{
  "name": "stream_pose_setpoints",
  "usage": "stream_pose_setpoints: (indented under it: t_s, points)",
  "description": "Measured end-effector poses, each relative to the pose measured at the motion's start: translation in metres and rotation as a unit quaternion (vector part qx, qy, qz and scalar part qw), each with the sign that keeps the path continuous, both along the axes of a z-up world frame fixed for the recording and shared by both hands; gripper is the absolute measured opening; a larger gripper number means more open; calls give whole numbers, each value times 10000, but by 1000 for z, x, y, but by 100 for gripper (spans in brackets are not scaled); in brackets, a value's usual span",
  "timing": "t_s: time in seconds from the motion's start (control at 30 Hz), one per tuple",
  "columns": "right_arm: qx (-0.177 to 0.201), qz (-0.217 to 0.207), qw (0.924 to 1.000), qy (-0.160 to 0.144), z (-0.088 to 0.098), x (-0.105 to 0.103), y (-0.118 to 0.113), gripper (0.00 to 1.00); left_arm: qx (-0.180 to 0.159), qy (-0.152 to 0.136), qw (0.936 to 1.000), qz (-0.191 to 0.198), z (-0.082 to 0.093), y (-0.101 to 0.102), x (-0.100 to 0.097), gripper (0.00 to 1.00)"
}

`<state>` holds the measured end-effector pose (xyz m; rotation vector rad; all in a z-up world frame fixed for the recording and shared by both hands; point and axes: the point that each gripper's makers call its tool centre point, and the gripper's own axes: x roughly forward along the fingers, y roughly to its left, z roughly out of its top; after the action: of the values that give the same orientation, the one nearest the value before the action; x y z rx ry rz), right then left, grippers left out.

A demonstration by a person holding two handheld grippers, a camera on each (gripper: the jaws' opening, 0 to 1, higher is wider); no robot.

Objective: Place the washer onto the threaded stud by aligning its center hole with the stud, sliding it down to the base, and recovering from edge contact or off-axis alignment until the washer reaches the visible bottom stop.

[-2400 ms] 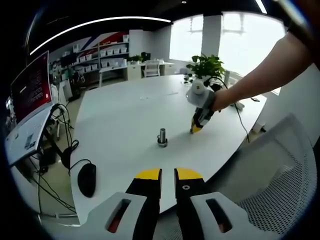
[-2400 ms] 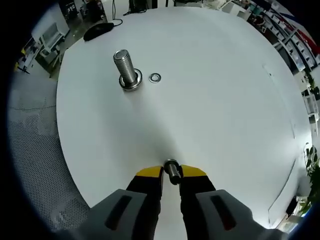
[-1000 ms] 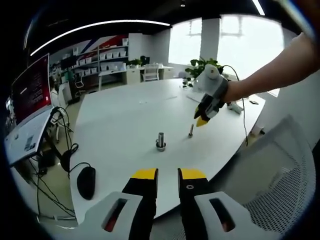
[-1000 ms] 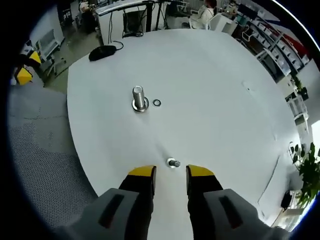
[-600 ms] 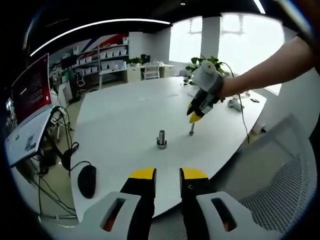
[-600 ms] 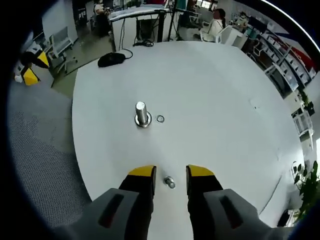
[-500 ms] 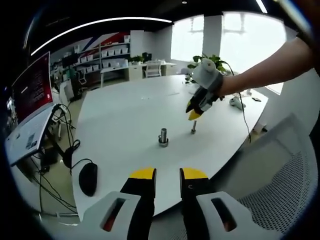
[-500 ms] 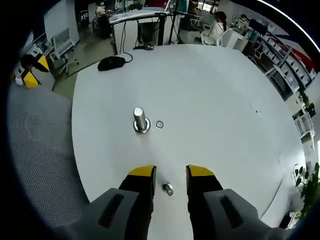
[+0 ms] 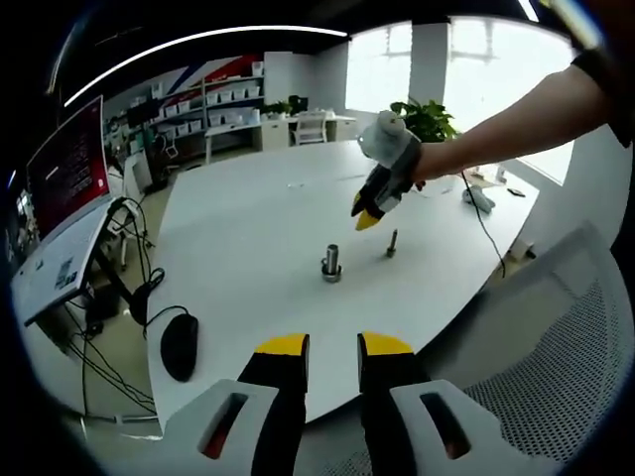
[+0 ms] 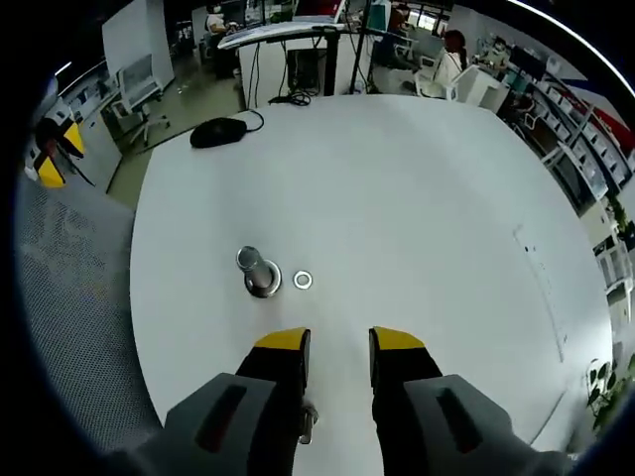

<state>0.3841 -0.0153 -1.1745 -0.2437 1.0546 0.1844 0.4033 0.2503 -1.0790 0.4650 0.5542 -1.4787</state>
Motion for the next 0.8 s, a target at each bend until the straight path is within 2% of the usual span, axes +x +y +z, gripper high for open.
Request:
stream_pose_setpoints:
  t_s: [0.07, 0.13, 0.23, 0.3, 0.47, 0.57, 0.67, 0.73, 0.8]
  points:
    - [13, 57, 10000, 48, -11, 12, -10, 26, -10, -15, 10000, 14, 1, 0, 0, 17]
    - [5, 95, 9999, 83, -9, 10, -2, 26, 0, 16, 10000, 98, -2, 2, 5, 17]
    - [71, 113, 9998, 118, -15, 19, -2, 26, 48, 20, 9999, 104, -1, 0, 2, 18]
    - [291, 90, 9993, 196, -20, 25, 6, 26, 130, 19, 9999, 56, -6, 1, 3, 18]
    - [169, 462, 9983, 313, -42, 43, 8, 26, 177, -26, 9998, 127, -9, 1, 3, 18]
    - [192, 589, 9970, 468, -44, 36, 23, 26, 224, -25, 9996, 183, -11, 3, 6, 18]
    - [150, 665, 9965, 487, -45, 36, 26, 26, 304, -64, 9994, 156, -13, 3, 4, 19]
    - [207, 651, 9966, 463, -54, 44, 20, 26, 357, -75, 9993, 127, -15, 3, 3, 19]
    - [229, 647, 9965, 473, -51, 38, 26, 26, 358, -79, 9992, 147, -14, 4, 4, 19]
